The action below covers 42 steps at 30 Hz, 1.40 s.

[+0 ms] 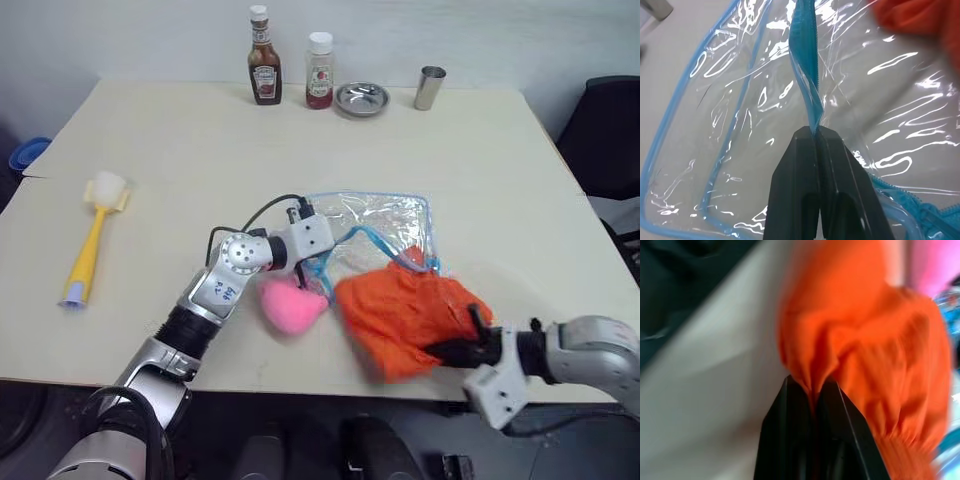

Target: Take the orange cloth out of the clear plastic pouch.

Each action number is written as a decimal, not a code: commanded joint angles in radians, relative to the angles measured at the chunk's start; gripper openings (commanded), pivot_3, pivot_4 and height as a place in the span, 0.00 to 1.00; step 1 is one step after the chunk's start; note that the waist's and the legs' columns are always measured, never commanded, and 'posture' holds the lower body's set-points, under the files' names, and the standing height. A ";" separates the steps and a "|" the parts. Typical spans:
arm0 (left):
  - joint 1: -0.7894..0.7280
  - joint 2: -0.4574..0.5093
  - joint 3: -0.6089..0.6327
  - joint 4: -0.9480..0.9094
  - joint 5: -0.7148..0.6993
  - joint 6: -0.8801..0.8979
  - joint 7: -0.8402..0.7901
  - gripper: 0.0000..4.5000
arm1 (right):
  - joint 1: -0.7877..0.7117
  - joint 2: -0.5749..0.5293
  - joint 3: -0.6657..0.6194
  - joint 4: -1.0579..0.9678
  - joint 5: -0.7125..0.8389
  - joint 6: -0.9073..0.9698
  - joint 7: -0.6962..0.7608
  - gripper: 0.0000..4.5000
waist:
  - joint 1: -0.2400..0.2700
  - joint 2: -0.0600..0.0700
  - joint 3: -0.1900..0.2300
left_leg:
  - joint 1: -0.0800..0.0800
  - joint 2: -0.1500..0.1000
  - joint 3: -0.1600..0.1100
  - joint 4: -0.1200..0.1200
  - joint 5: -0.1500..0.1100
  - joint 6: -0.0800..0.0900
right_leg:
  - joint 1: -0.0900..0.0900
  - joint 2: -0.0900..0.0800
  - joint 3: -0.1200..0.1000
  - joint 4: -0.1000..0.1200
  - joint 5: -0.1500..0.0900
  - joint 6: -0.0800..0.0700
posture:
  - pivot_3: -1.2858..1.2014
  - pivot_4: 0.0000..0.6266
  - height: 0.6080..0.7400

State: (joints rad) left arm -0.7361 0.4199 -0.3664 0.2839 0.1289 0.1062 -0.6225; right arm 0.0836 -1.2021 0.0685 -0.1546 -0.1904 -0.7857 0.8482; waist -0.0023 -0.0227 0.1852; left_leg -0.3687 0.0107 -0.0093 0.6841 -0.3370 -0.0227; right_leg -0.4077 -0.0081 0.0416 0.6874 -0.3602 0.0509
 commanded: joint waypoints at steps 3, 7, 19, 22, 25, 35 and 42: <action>0.007 0.080 0.079 0.017 0.012 -0.032 -0.013 0.00 | 0.090 -0.062 -0.131 0.220 -0.040 -0.112 -0.058 0.00 | -0.002 0.000 0.000 | 0.001 0.001 0.003 0.000 0.000 0.000 | 0.000 0.001 0.003 0.001 0.000 0.000 | 0.52 0.24 1.00; 0.051 0.165 0.110 -0.032 -0.026 -0.048 -0.108 0.00 | 0.060 -0.091 -0.168 0.429 -0.102 -0.159 -0.137 0.00 | -0.006 0.000 0.000 | 0.005 0.001 0.007 -0.002 0.000 0.000 | 0.000 0.001 0.006 0.001 0.000 0.000 | 0.52 0.24 1.00; 0.217 0.222 0.125 -0.328 -0.180 0.014 -0.366 0.00 | -0.251 0.171 -0.123 0.468 0.017 0.100 -0.232 0.00 | -0.025 0.000 0.000 | 0.008 0.004 0.014 -0.004 -0.001 0.001 | 0.000 0.002 0.012 0.002 0.000 0.000 | 0.52 0.24 1.00; 0.211 0.212 0.121 -0.335 -0.166 0.034 -0.360 0.00 | -0.245 0.236 -0.079 0.424 -0.013 0.143 -0.231 0.00 | -0.025 0.000 0.000 | 0.008 0.003 0.014 -0.004 -0.001 0.002 | 0.000 0.002 0.012 0.003 0.000 0.000 | 0.52 0.24 1.00; 0.209 0.209 0.123 -0.338 -0.158 0.049 -0.352 0.00 | -0.236 0.267 -0.066 0.397 -0.008 0.206 -0.224 0.00 | -0.023 0.000 0.000 | 0.008 0.003 0.015 -0.003 -0.001 0.002 | 0.000 0.002 0.013 0.003 0.000 0.000 | 0.52 0.24 1.00; 0.260 0.216 0.288 -0.422 -0.331 0.295 -0.334 0.33 | -0.090 0.279 -0.235 0.034 0.465 0.710 -0.045 0.52 | -0.024 0.000 0.000 | 0.008 0.004 0.014 -0.003 -0.002 0.004 | -0.001 0.002 0.013 0.003 0.000 0.000 | 0.52 0.24 1.00; 0.283 0.359 0.637 -0.514 -0.721 0.641 -0.416 0.78 | 0.084 0.159 -0.604 -0.060 0.827 1.194 0.142 1.00 | -0.023 0.000 0.000 | 0.007 0.004 0.012 -0.003 -0.004 0.006 | 0.000 0.002 0.011 0.002 0.000 0.000 | 0.52 0.24 1.00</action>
State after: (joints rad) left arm -0.4492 0.7268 0.1649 -0.2043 -0.5060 0.6786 -1.0031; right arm 0.1381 -1.0080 -0.4253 -0.2212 0.5657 0.3106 0.9267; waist -0.0251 -0.0229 0.1854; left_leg -0.3622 0.0143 0.0023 0.6808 -0.3412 -0.0165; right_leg -0.4078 -0.0065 0.0523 0.6893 -0.3603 0.0510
